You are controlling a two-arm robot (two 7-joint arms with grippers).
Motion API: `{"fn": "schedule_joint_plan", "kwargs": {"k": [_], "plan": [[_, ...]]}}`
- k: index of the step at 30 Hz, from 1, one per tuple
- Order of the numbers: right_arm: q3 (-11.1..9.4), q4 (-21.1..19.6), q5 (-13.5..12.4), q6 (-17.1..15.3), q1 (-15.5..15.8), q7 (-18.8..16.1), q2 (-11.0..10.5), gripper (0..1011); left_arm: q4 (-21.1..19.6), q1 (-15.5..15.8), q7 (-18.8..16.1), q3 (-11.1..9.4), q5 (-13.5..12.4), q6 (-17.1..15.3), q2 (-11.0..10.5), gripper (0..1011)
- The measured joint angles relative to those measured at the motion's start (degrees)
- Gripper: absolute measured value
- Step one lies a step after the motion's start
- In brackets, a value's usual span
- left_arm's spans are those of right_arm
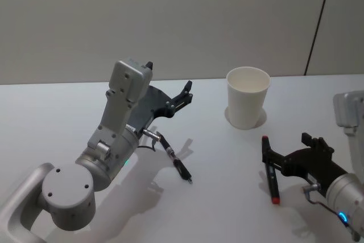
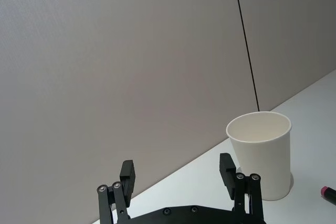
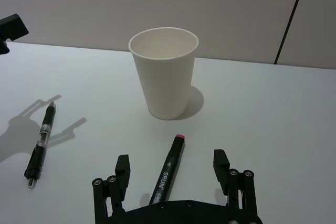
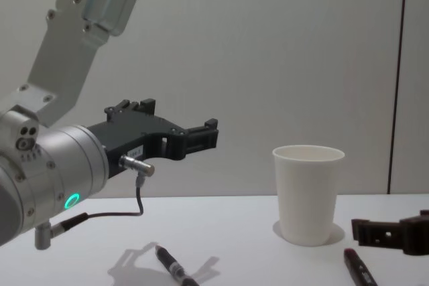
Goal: Place the pen into the pen holder.
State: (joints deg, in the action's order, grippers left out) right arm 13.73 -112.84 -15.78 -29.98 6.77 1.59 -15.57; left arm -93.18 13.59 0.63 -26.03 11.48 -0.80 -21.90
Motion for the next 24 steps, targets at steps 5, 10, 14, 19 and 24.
{"fn": "schedule_joint_plan", "kwargs": {"k": [5,10,14,19,24], "plan": [[0.37,0.09,0.89,-1.95,-0.73,0.49,1.02,1002,0.00,0.00,0.00,0.00,0.00,0.00,0.00,1001],[0.59,0.14,1.34,-3.35,-1.19,1.16,1.89,1002,0.00,0.00,0.00,0.00,0.00,0.00,0.00,1001],[0.62,0.27,1.38,-4.52,-1.51,2.01,2.71,1002,0.00,0.00,0.00,0.00,0.00,0.00,0.00,1001],[0.51,0.71,0.89,-5.89,-1.94,3.23,4.02,1002,0.00,0.00,0.00,0.00,0.00,0.00,0.00,1001],[0.32,1.23,0.14,-6.93,-2.25,4.17,5.07,1002,0.00,0.00,0.00,0.00,0.00,0.00,0.00,1001]]}}
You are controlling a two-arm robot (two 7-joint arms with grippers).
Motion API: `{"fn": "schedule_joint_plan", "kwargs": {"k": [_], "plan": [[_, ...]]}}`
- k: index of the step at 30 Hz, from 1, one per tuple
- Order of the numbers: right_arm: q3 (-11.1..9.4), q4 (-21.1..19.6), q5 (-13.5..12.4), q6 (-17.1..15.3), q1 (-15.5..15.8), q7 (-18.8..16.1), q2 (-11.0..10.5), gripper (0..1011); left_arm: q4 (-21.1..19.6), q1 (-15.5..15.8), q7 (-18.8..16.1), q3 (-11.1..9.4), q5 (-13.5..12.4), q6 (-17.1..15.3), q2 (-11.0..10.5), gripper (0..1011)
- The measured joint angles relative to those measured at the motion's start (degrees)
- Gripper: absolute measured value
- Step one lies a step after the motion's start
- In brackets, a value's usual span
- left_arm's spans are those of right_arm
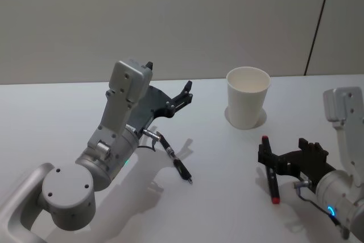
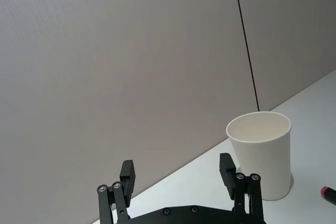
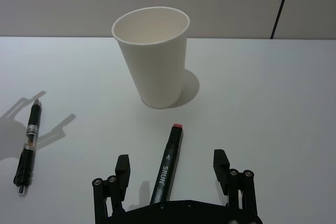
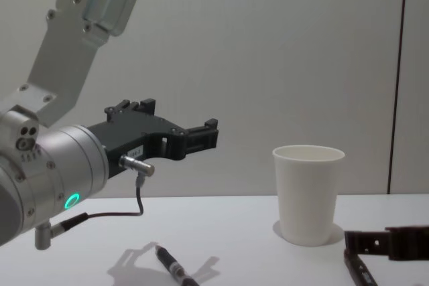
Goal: Place the pen into the pen holder.
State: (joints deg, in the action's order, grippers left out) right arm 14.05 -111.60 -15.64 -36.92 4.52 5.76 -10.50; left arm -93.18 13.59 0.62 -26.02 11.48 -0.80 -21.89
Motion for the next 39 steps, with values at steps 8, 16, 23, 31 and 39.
{"fn": "schedule_joint_plan", "kwargs": {"k": [8,16,23,31,39], "plan": [[-0.17,1.42,-0.72,-1.44,-0.68,0.80,1.58,1001,0.00,0.00,0.00,0.00,0.00,0.00,0.00,1001],[-0.14,2.73,-0.05,-2.34,-1.50,0.74,2.53,1002,0.00,0.00,0.00,0.00,0.00,0.00,0.00,1001],[0.01,3.59,1.34,-2.76,-2.14,0.30,2.95,1002,0.00,0.00,0.00,0.00,0.00,0.00,0.00,1001],[0.14,4.28,3.04,-3.19,-2.65,-0.14,3.28,1001,0.00,0.00,0.00,0.00,0.00,0.00,0.00,1001],[0.16,4.78,4.03,-3.87,-2.91,-0.31,3.70,1002,0.00,0.00,0.00,0.00,0.00,0.00,0.00,1001]]}}
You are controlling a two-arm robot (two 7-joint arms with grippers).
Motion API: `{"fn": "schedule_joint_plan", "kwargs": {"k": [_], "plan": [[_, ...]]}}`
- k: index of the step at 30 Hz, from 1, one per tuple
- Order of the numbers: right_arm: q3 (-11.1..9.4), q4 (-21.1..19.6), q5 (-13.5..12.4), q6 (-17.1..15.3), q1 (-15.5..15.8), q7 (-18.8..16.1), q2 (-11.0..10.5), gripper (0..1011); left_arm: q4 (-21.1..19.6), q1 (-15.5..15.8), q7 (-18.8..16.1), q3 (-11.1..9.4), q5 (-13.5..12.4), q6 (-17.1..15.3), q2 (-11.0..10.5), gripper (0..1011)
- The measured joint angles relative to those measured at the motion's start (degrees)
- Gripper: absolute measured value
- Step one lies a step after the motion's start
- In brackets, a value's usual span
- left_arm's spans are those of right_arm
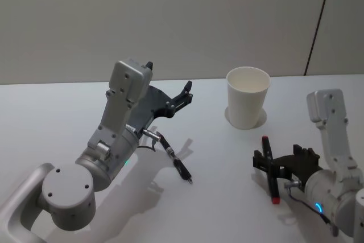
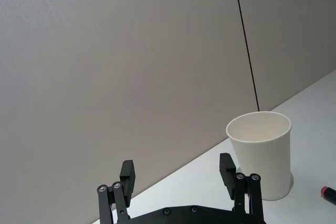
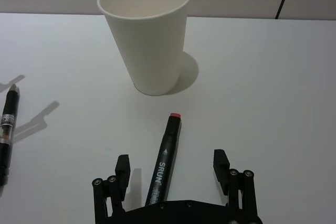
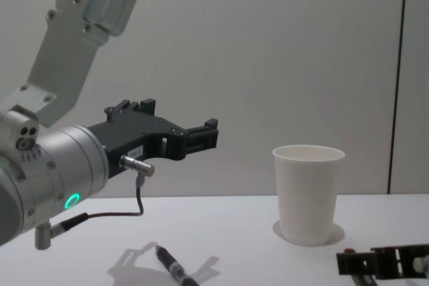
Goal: Place the pen into the pen holder.
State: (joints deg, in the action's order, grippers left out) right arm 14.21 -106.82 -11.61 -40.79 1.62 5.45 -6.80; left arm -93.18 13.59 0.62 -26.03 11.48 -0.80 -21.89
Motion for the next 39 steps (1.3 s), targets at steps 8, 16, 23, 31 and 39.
{"fn": "schedule_joint_plan", "kwargs": {"k": [8,16,23,31,39], "plan": [[-0.15,0.54,0.12,-0.90,0.03,0.06,0.69,1002,0.00,0.00,0.00,0.00,0.00,0.00,0.00,1001],[-0.34,1.23,-0.30,-1.28,0.09,0.24,1.41,1001,0.00,0.00,0.00,0.00,0.00,0.00,0.00,1001],[-0.45,1.94,-0.43,-1.31,0.04,0.32,2.07,1001,0.00,0.00,0.00,0.00,0.00,0.00,0.00,1001],[-0.54,2.66,-0.04,-1.03,-0.14,0.33,2.66,1002,0.00,0.00,0.00,0.00,0.00,0.00,0.00,1001],[-0.56,3.25,0.69,-0.60,-0.36,0.24,3.12,1002,0.00,0.00,0.00,0.00,0.00,0.00,0.00,1001]]}}
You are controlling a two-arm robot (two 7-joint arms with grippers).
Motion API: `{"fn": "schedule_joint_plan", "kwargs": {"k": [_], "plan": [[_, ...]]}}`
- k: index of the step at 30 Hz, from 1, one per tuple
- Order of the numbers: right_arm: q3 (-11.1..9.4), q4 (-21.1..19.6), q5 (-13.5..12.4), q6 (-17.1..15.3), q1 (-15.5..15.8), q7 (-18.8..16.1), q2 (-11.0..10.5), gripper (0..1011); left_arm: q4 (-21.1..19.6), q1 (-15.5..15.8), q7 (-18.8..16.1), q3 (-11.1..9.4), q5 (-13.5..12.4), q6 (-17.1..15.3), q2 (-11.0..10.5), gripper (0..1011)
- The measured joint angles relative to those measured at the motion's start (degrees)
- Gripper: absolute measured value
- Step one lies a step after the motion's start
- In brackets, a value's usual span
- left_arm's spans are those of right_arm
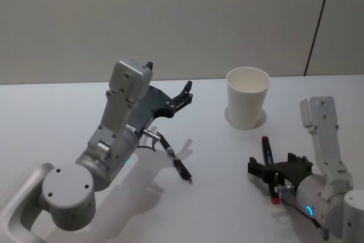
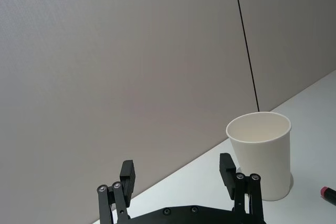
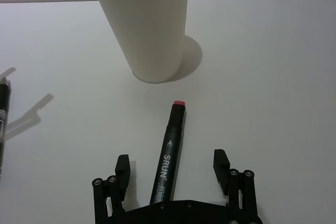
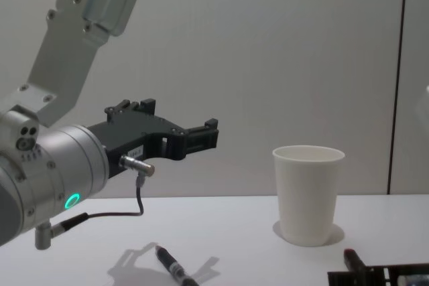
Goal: Place the pen into the pen holder.
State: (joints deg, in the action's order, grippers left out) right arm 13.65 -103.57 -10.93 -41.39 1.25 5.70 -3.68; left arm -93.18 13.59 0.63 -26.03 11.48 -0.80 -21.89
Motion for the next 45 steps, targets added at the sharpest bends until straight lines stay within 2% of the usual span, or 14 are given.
{"fn": "schedule_joint_plan", "kwargs": {"k": [6,14,24,26,37,40,41,42,44,45], "plan": [[-0.02,0.28,0.41,0.21,-0.11,-0.06,0.22,988,0.00,0.00,0.00,0.00,0.00,0.00,0.00,1001],[-0.11,0.52,0.71,0.36,-0.19,-0.10,0.38,781,0.00,0.00,0.00,0.00,0.00,0.00,0.00,1001],[-0.06,0.65,0.85,0.44,-0.24,-0.15,0.49,708,0.00,0.00,0.00,0.00,0.00,0.00,0.00,1000],[-0.04,0.67,0.86,0.45,-0.25,-0.17,0.49,652,0.00,0.00,0.00,0.00,0.00,0.00,0.00,1001],[0.00,0.74,0.95,0.48,-0.28,-0.28,0.54,535,0.00,0.00,0.00,0.00,0.00,0.00,0.00,1001],[-0.01,0.74,0.99,0.59,-0.25,-0.39,0.56,458,0.00,0.00,0.00,0.00,0.00,0.00,0.00,1001],[-0.02,0.75,1.02,0.70,-0.22,-0.46,0.56,393,0.00,0.00,0.00,0.00,0.00,0.00,0.00,1001],[-0.03,0.75,1.03,0.76,-0.20,-0.49,0.57,393,0.00,0.00,0.00,0.00,0.00,0.00,0.00,1001],[-0.03,0.75,1.04,0.92,-0.15,-0.54,0.58,331,0.00,0.00,0.00,0.00,0.00,0.00,0.00,1001],[0.00,0.75,1.05,1.03,-0.13,-0.56,0.59,271,0.00,0.00,0.00,0.00,0.00,0.00,0.00,1001]]}}
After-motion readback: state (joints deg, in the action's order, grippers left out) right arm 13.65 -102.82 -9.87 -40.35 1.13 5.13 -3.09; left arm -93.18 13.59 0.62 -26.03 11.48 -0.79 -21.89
